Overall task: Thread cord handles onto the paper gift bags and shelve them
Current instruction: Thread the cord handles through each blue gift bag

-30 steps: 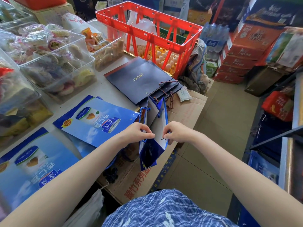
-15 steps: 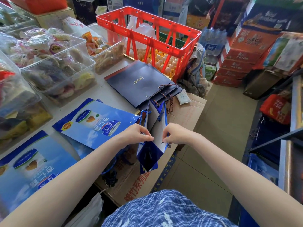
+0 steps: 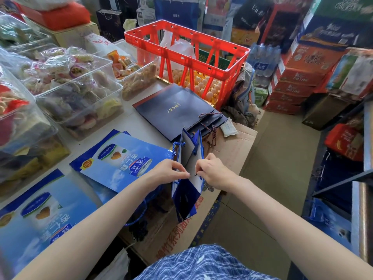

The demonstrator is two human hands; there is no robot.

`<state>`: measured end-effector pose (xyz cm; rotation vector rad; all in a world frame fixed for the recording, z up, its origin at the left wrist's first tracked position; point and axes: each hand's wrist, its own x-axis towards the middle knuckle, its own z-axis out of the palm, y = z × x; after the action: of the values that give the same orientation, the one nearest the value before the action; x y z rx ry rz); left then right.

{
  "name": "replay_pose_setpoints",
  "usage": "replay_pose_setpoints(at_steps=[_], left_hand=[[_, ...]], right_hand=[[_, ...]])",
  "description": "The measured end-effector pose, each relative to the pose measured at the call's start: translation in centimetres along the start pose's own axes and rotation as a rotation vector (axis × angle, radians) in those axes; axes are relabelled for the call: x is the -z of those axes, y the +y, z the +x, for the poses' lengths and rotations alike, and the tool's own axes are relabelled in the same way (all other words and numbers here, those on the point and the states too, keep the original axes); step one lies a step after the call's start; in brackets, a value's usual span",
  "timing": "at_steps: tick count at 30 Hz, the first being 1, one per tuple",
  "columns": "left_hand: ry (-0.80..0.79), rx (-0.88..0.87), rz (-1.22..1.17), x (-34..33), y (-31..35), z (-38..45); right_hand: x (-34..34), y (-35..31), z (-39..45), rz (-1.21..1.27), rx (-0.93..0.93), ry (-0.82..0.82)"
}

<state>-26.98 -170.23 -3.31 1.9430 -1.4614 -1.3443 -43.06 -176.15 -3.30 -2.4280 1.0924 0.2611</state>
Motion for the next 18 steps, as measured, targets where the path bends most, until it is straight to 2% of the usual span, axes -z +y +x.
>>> replay_pose_setpoints(at_steps=[3,7,12,15,18], left_hand=[[0.009,-0.001,0.006,0.1,0.1,-0.3],[0.016,-0.033,0.097,-0.1,0.0,-0.5],[0.314,-0.231,0.366,-0.3,0.5,0.1],[0.274,-0.172,0.261,0.2,1.1,0.1],[0.059,0.015,-0.035,0.8,1.6,-0.1]], right_hand=[[-0.3,0.2,0.0,0.279,-0.046,0.045],[-0.9,0.4,-0.1,0.884,-0.105,0.164],[-0.9,0.1,0.1,1.556,-0.1,0.082],[-0.7,-0.2,-0.2,1.674,-0.064,0.077],[-0.6,-0.1,-0.3,1.565,0.004,0.142]])
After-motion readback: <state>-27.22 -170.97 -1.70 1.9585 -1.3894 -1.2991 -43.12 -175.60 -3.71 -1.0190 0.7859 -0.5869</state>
